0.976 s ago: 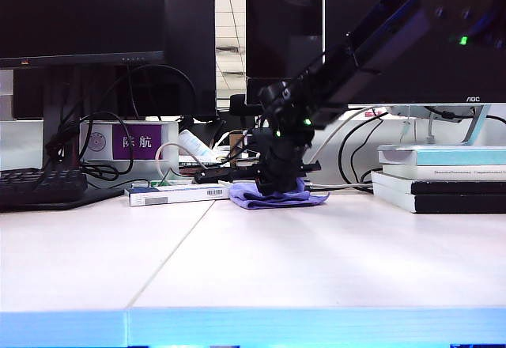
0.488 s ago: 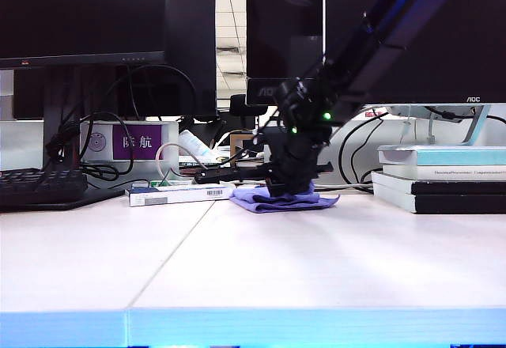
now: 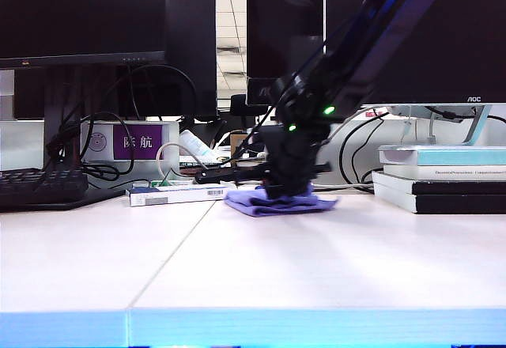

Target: Wipe the table from front to back using the rag.

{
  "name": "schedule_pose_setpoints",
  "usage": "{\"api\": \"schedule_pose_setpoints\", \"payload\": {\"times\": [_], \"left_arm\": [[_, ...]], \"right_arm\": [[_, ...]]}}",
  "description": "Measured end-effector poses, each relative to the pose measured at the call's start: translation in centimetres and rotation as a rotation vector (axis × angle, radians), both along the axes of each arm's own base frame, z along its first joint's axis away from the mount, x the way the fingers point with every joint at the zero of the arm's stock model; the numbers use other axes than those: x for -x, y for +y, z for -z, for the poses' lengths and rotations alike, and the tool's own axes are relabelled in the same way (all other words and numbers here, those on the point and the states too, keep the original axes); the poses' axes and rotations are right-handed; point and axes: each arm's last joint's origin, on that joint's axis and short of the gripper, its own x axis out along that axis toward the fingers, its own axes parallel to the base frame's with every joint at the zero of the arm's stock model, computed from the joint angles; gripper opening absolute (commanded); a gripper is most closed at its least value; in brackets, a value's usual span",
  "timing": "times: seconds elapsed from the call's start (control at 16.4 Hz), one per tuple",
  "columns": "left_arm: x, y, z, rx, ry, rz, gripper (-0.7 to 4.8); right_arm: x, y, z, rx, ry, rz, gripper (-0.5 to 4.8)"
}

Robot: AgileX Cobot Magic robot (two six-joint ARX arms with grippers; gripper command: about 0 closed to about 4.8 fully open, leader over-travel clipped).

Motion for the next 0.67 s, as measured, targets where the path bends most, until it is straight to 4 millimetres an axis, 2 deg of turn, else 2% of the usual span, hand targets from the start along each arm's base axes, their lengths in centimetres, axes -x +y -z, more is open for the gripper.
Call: {"api": "schedule_pose_setpoints", "payload": {"times": [0.37,0.67], "left_arm": [[0.0,0.0,0.1,-0.003,0.006,0.0,-0.04],[0.0,0.0,0.1,-0.003,0.006,0.0,-0.04]], "right_arm": [[5.1,-2.7,-0.3,0.002,0.041,0.01,-0.06],[7.2,-3.2,-0.8,-0.004,0.083,-0.026,-0.06]]}}
